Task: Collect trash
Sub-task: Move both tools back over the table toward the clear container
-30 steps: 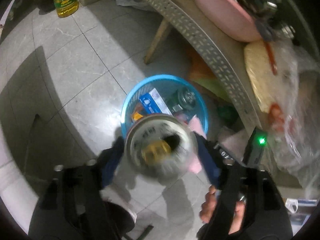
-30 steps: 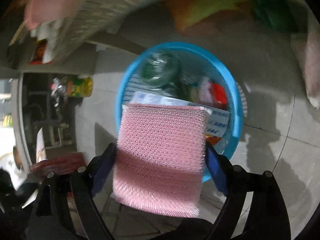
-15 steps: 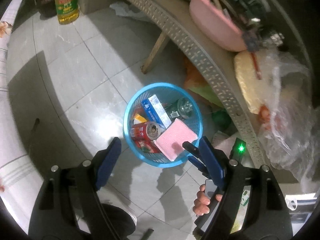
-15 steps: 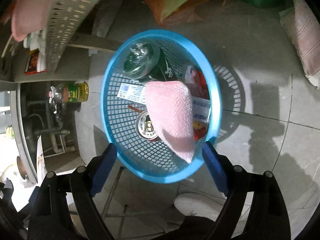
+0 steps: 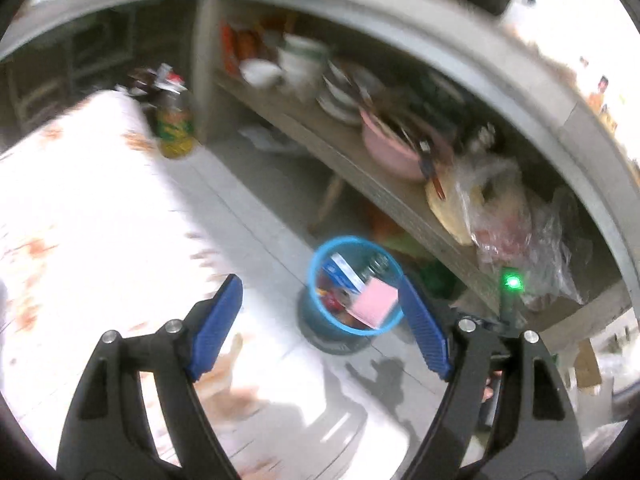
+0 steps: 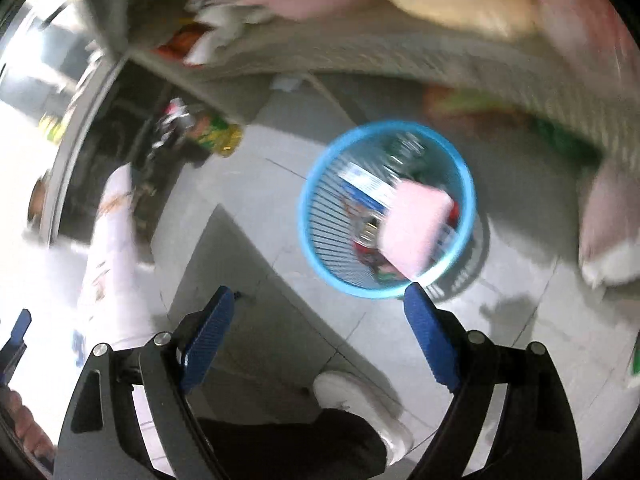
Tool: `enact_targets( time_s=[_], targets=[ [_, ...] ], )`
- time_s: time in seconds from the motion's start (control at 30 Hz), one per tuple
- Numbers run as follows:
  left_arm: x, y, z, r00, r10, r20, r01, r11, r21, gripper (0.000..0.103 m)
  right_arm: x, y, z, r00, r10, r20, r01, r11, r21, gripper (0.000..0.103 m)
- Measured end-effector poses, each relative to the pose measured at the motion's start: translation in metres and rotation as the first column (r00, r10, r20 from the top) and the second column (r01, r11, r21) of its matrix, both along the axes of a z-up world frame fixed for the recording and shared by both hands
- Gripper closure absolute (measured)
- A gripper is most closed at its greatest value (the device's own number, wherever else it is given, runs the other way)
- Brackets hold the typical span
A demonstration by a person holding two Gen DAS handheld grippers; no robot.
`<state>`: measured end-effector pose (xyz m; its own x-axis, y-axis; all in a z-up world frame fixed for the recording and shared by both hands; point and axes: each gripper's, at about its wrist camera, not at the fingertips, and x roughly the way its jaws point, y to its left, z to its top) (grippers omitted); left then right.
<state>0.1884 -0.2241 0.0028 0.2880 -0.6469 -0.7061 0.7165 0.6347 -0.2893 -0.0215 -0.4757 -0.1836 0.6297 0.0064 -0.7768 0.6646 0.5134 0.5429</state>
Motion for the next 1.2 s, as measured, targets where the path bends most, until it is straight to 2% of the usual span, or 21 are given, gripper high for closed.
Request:
enact_targets(
  time_s=[0.07, 0.13, 0.2, 0.23, 0.27, 0.3, 0.33, 0.37, 0.4, 0.47, 0.57, 0.7, 0.83, 0.93, 1.07, 1.13, 1.2],
  targets=[
    [0.003, 0.046, 0.012, 0.996, 0.079, 0.032, -0.078, 0.996, -0.036, 0.027, 0.011, 0.012, 0.027, 0.999, 0.048, 0.023, -0.046, 0.998, -0.052, 0.019],
    [0.008, 0.094, 0.023, 0.980, 0.184, 0.075, -0.179, 0.982, -0.065, 0.027, 0.024, 0.027, 0.059, 0.993, 0.103, 0.064, -0.096, 0.991, -0.098, 0.019],
    [0.015, 0.141, 0.035, 0.946, 0.299, 0.125, -0.288, 0.952, -0.099, 0.027, 0.036, 0.043, 0.082, 0.983, 0.156, 0.100, -0.143, 0.982, -0.124, 0.019],
    [0.023, 0.176, 0.043, 0.905, 0.393, 0.164, -0.377, 0.918, -0.125, 0.027, 0.044, 0.053, 0.094, 0.975, 0.189, 0.118, -0.173, 0.976, -0.136, 0.019],
    [0.030, 0.198, 0.047, 0.876, 0.446, 0.182, -0.427, 0.894, -0.137, 0.027, 0.049, 0.060, 0.101, 0.969, 0.211, 0.129, -0.192, 0.971, -0.142, 0.019],
    [0.041, 0.224, 0.051, 0.837, 0.508, 0.202, -0.487, 0.861, -0.149, 0.027, 0.059, 0.071, 0.109, 0.959, 0.246, 0.144, -0.224, 0.963, -0.151, 0.019],
    [0.050, 0.241, 0.051, 0.805, 0.553, 0.216, -0.532, 0.833, -0.149, 0.027, 0.068, 0.083, 0.116, 0.946, 0.282, 0.159, -0.258, 0.954, -0.154, 0.019],
    [0.065, 0.263, 0.050, 0.765, 0.606, 0.220, -0.592, 0.795, -0.131, 0.027, 0.077, 0.096, 0.120, 0.934, 0.313, 0.170, -0.289, 0.945, -0.154, 0.019],
    [0.083, 0.282, 0.045, 0.744, 0.638, 0.199, -0.630, 0.769, -0.108, 0.027, 0.082, 0.105, 0.124, 0.926, 0.335, 0.174, -0.310, 0.938, -0.155, 0.019],
    [0.109, 0.310, 0.033, 0.723, 0.677, 0.136, -0.673, 0.735, -0.083, 0.028, 0.094, 0.127, 0.129, 0.906, 0.385, 0.177, -0.360, 0.920, -0.156, 0.019],
    [0.131, 0.333, 0.012, 0.737, 0.676, 0.013, -0.672, 0.735, -0.088, 0.029, 0.109, 0.157, 0.134, 0.871, 0.454, 0.186, -0.432, 0.890, -0.148, 0.019],
    [0.115, 0.317, -0.006, 0.831, 0.554, -0.041, -0.554, 0.821, -0.137, 0.029, 0.127, 0.191, 0.142, 0.837, 0.524, 0.160, -0.502, 0.850, -0.161, 0.019],
    [0.092, 0.291, -0.016, 0.893, 0.446, -0.059, -0.450, 0.877, -0.171, 0.029, 0.141, 0.213, 0.146, 0.814, 0.565, 0.136, -0.544, 0.823, -0.160, 0.019],
    [0.077, 0.269, -0.020, 0.934, 0.345, -0.092, -0.357, 0.909, -0.213, 0.029, 0.154, 0.228, 0.148, 0.794, 0.592, 0.139, -0.575, 0.805, -0.145, 0.019],
    [0.062, 0.258, -0.021, 0.962, 0.260, -0.078, -0.271, 0.930, -0.246, 0.029, 0.177, 0.248, 0.150, 0.757, 0.633, 0.163, -0.623, 0.774, -0.114, 0.019],
    [0.055, 0.261, -0.016, 0.963, 0.267, -0.043, -0.268, 0.924, -0.271, 0.029, 0.191, 0.258, 0.149, 0.738, 0.650, 0.180, -0.645, 0.758, -0.090, 0.019],
    [0.057, 0.269, -0.014, 0.953, 0.302, -0.021, -0.295, 0.913, -0.282, 0.029, 0.208, 0.267, 0.145, 0.724, 0.661, 0.196, -0.666, 0.744, -0.051, 0.019]
  ],
)
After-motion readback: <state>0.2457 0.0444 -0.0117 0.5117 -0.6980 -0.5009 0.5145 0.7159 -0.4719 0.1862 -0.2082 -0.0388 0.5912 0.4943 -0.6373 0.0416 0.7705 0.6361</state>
